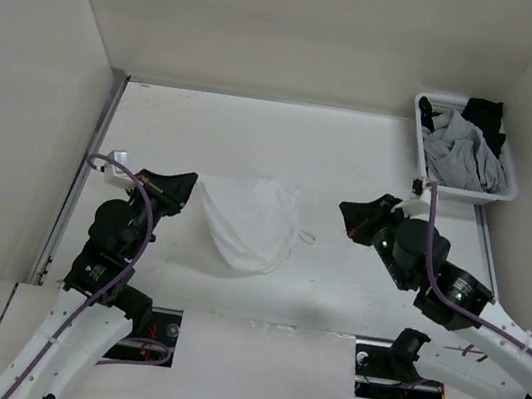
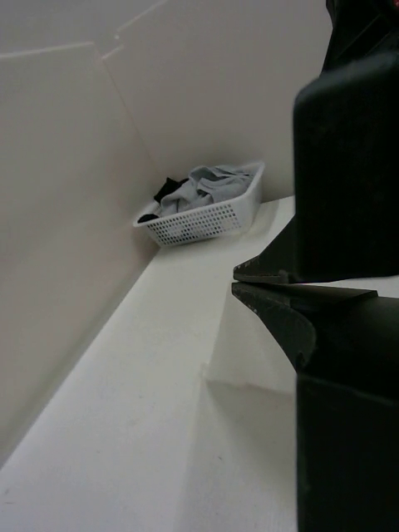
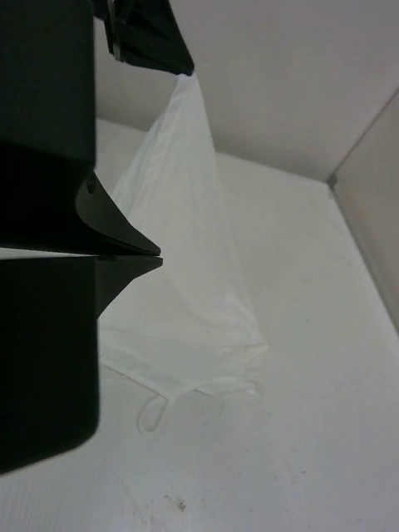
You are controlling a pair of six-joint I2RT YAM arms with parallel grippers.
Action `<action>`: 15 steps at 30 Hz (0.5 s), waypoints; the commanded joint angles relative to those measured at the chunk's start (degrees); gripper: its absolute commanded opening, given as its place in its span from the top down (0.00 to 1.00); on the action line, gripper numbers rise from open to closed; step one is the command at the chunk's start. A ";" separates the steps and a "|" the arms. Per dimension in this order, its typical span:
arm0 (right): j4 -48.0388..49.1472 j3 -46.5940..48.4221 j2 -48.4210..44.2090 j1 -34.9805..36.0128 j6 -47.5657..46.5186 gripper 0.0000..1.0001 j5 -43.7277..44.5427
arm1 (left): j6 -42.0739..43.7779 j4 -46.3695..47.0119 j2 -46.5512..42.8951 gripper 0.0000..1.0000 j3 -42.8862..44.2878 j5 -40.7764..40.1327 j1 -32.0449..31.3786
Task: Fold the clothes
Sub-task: Flatten the tank top out
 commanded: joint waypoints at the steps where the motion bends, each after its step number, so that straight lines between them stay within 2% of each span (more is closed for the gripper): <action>1: -3.19 -1.50 4.69 0.47 -1.61 0.93 -1.52 | -0.77 -2.15 -1.30 1.00 0.14 -1.81 -0.91; 7: 15.69 -6.08 19.98 1.97 -0.81 0.78 -11.36 | -2.71 -4.70 -7.37 1.00 -7.33 -1.81 0.23; 10: 22.47 -4.07 29.47 2.76 -1.25 0.78 -16.20 | -2.18 -6.54 -9.30 1.00 -8.83 -1.55 1.37; 15: 26.00 0.15 41.96 4.07 0.06 0.79 -18.76 | -1.31 -6.73 -9.84 0.99 -10.59 -0.32 2.87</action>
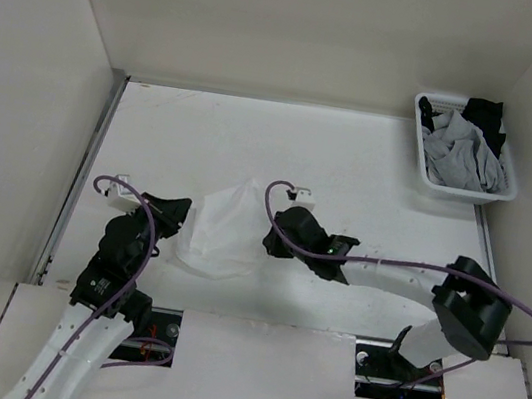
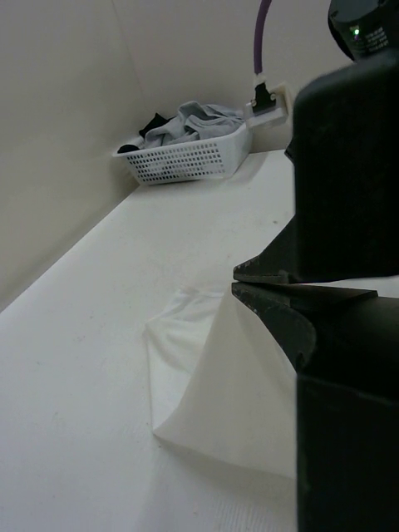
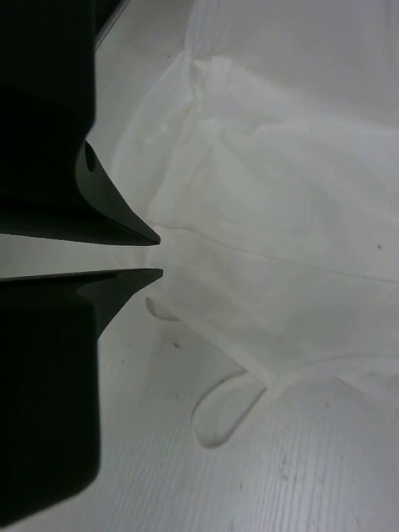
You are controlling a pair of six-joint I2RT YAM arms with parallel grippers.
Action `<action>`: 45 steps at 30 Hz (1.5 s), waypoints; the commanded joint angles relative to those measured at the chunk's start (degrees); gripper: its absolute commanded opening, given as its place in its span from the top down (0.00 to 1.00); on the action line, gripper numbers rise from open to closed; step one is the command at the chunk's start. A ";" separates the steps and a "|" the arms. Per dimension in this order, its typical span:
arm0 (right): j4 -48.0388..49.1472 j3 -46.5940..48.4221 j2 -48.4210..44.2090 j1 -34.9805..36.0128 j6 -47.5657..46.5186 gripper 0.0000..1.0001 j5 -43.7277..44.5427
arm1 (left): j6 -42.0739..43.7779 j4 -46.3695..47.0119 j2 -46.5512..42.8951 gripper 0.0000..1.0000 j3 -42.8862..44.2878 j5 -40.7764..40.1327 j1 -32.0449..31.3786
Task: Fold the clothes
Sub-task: Flatten the tank top out
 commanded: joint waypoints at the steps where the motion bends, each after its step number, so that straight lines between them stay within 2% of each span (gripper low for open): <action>1: 8.60 4.68 4.51 1.30 1.01 0.78 -3.49 | 0.51 1.47 -0.37 0.99 -1.06 1.04 0.79; 8: 11.50 6.88 13.92 4.11 4.43 0.70 -4.89 | 1.22 2.35 1.30 0.99 -3.44 2.09 0.97; 17: 12.47 6.00 16.83 4.55 7.43 0.67 -4.90 | 1.92 2.70 1.39 0.99 -3.52 2.54 0.88; 27: 11.95 6.35 18.32 4.55 8.66 0.79 -5.25 | 1.92 2.97 1.47 0.99 -3.61 2.54 0.53; 30: 11.86 5.92 17.36 4.55 8.74 0.91 -4.81 | 1.92 3.14 1.74 0.99 -3.61 2.54 0.53; 33: 12.03 4.78 14.29 4.64 8.83 0.98 -3.93 | 1.92 3.49 2.00 0.99 -3.44 2.54 0.53; 36: 11.25 3.63 8.41 4.64 7.61 1.00 -1.83 | 1.92 4.02 2.70 0.99 -2.56 2.54 0.62; 40: 8.01 2.23 -3.17 4.47 4.89 1.00 0.81 | 1.92 6.04 5.07 1.00 1.30 2.80 0.62; 45: -3.58 5.11 -21.37 3.76 -1.70 1.00 8.62 | 1.39 9.12 8.06 1.00 9.38 3.50 -0.70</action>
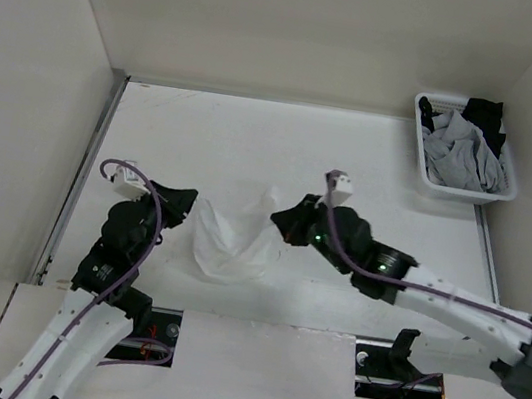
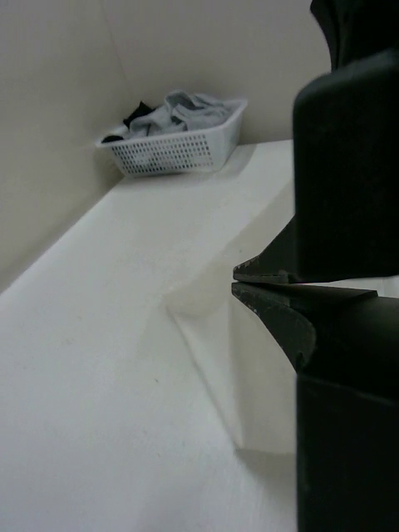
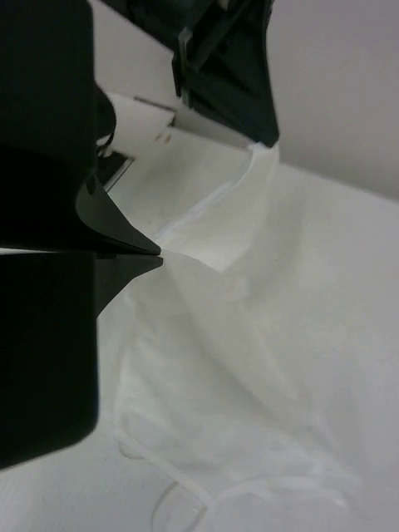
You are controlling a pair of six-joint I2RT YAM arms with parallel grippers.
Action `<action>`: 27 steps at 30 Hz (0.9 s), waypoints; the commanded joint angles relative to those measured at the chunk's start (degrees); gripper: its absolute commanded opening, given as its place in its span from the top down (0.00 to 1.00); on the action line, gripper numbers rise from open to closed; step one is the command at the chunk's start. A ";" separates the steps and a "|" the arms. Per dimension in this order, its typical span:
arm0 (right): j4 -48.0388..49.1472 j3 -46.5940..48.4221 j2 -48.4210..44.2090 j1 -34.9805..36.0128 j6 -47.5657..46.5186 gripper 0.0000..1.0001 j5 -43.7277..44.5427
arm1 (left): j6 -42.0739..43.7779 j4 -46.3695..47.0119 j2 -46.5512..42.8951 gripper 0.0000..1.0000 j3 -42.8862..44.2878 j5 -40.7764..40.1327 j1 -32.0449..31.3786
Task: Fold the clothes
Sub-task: Flatten the tank top out
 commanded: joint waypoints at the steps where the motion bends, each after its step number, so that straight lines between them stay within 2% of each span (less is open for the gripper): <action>1: -9.21 4.35 -11.38 -0.28 -6.49 1.00 8.63 | -0.12 7.15 0.72 1.00 8.84 1.58 -1.03; 4: -16.60 10.41 -18.95 -0.19 -11.15 1.00 13.73 | -0.47 7.15 0.46 1.00 14.82 1.49 -1.91; 8: -23.64 19.81 -23.01 3.05 -15.73 1.00 20.06 | -1.08 6.80 -0.15 1.00 21.85 1.32 -3.14; 11: -25.50 25.71 -23.54 9.63 -19.24 1.00 26.55 | -1.70 6.63 -1.03 1.00 26.07 1.58 -4.10; 17: -24.28 33.19 -21.70 28.43 -25.48 1.00 43.25 | -0.65 5.40 -3.49 1.00 31.53 1.67 -4.46; 19: -22.09 32.94 -20.82 30.21 -27.68 1.00 44.94 | -0.29 5.31 -2.80 1.00 31.10 1.84 -3.85; 21: -19.10 30.31 -20.55 25.15 -29.09 1.00 42.07 | -0.47 6.01 -1.05 1.00 29.09 1.84 -4.02; 23: -18.12 27.14 -20.11 16.46 -27.18 1.00 33.39 | -1.08 6.80 2.29 1.00 25.58 1.14 -4.37; 27: -17.33 22.39 -15.03 -7.87 -18.74 1.00 7.40 | -2.66 9.87 9.93 1.00 20.55 -1.32 -1.39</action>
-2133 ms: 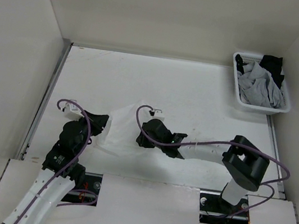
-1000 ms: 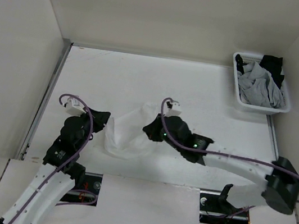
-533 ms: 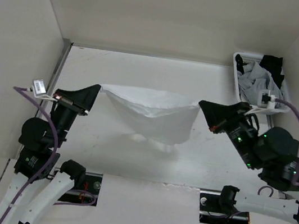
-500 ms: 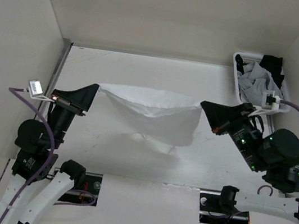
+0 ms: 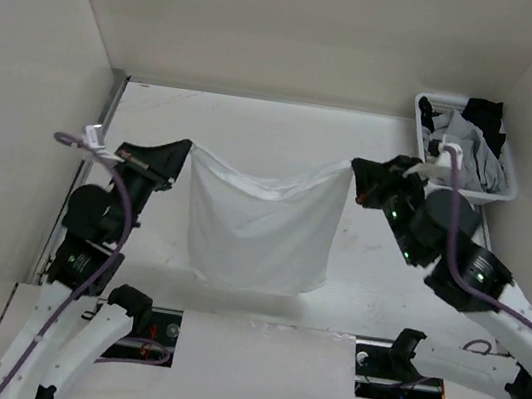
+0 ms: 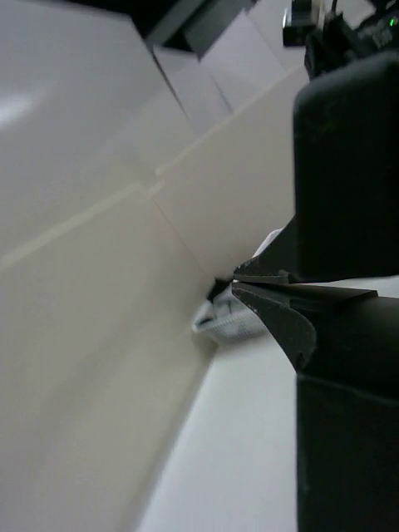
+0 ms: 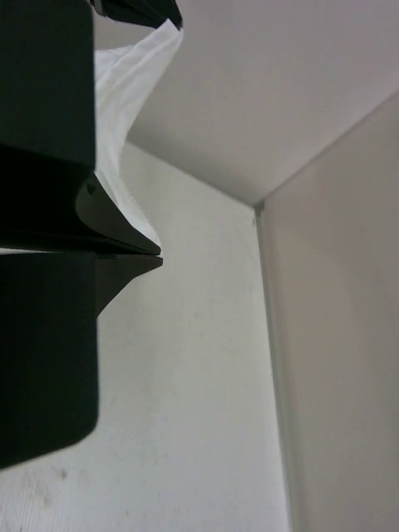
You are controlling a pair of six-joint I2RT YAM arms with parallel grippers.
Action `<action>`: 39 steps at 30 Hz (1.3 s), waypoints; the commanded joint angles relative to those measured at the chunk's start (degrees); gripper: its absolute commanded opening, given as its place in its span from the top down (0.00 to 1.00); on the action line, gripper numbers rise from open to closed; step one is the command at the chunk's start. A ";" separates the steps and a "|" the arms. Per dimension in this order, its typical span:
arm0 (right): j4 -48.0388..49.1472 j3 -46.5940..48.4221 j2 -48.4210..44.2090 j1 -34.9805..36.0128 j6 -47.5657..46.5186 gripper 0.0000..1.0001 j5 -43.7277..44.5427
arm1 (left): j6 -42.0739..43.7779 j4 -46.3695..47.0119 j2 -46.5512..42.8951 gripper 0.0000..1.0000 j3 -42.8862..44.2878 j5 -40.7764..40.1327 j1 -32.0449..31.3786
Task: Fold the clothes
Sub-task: Flatten the tank top out
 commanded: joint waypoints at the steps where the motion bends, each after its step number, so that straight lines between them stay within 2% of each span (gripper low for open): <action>1: 4.19 -2.75 6.13 -16.36 5.51 1.00 -23.81 | -1.40 3.20 8.72 1.00 -3.86 -2.30 3.33; 3: 8.15 -2.67 11.31 -23.85 6.31 1.00 -31.83 | -2.10 6.98 14.51 1.00 -3.35 -2.48 6.58; 5: 9.92 0.83 17.90 -29.22 6.57 1.00 -36.07 | -2.45 10.76 21.88 1.00 -0.81 -1.96 9.22; 8: 9.66 10.48 26.87 -34.15 5.79 1.00 -38.63 | -3.86 15.08 32.88 1.00 5.86 1.72 11.77; 11: 6.16 22.08 32.95 -37.32 5.26 1.00 -40.56 | -6.05 17.10 39.74 1.00 13.85 5.41 13.19; 15: 2.37 32.56 35.25 -38.30 4.47 1.00 -42.15 | -5.97 17.37 41.09 1.00 20.82 7.36 13.54; 18: 1.84 33.55 33.94 -38.03 4.38 1.00 -42.50 | -4.83 17.55 38.63 1.00 20.05 7.10 13.45; 22: 4.46 23.30 30.07 -37.86 4.73 1.00 -42.68 | -5.35 18.25 34.15 1.00 11.63 6.66 13.63; 27: 12.63 1.07 23.13 -37.16 7.53 0.99 -42.41 | -6.67 21.85 28.62 1.00 -7.70 5.60 13.10; 32: 22.21 -23.80 17.15 -32.60 11.22 0.99 -40.57 | -5.97 22.91 22.82 1.00 -25.28 6.92 13.01; 36: 27.58 -39.37 13.90 -28.20 15.61 1.00 -38.55 | -4.83 20.11 15.62 0.99 -36.80 10.43 13.98; 39: 28.47 -46.76 10.65 -25.13 19.31 1.00 -37.32 | -5.53 14.84 9.29 0.99 -41.82 12.98 14.07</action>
